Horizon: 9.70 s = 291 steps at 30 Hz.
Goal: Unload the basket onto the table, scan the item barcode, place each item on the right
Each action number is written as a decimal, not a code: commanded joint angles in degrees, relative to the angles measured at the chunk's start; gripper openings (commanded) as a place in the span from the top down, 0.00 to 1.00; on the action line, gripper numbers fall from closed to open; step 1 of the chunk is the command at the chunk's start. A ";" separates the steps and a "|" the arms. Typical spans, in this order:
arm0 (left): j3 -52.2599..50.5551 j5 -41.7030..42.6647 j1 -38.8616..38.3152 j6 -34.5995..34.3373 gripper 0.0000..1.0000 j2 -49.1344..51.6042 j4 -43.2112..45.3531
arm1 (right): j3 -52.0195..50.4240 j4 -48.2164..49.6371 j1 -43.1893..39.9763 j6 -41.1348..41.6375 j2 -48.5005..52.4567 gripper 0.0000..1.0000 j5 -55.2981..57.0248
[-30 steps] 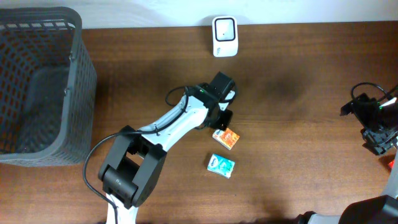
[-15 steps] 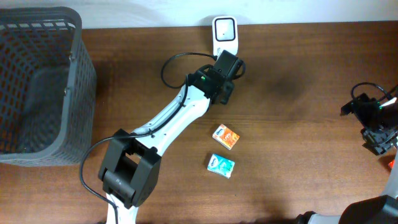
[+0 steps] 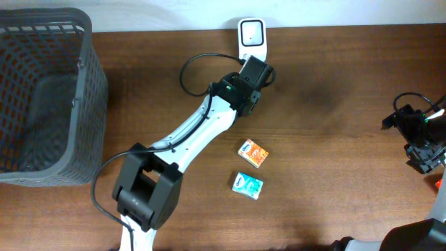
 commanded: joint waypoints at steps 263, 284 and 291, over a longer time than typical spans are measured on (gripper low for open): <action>7.08 20.41 17.14 -13.40 0.01 2.01 -31.08 | -23.15 59.08 46.36 -5.20 16.35 0.96 2.32; 7.08 20.41 17.14 -13.42 0.01 2.01 -30.64 | -8.96 36.79 56.78 -15.61 24.06 0.96 48.61; 7.08 20.44 17.14 -13.42 0.01 2.01 -30.80 | -8.96 37.20 58.82 -15.34 25.90 0.96 47.47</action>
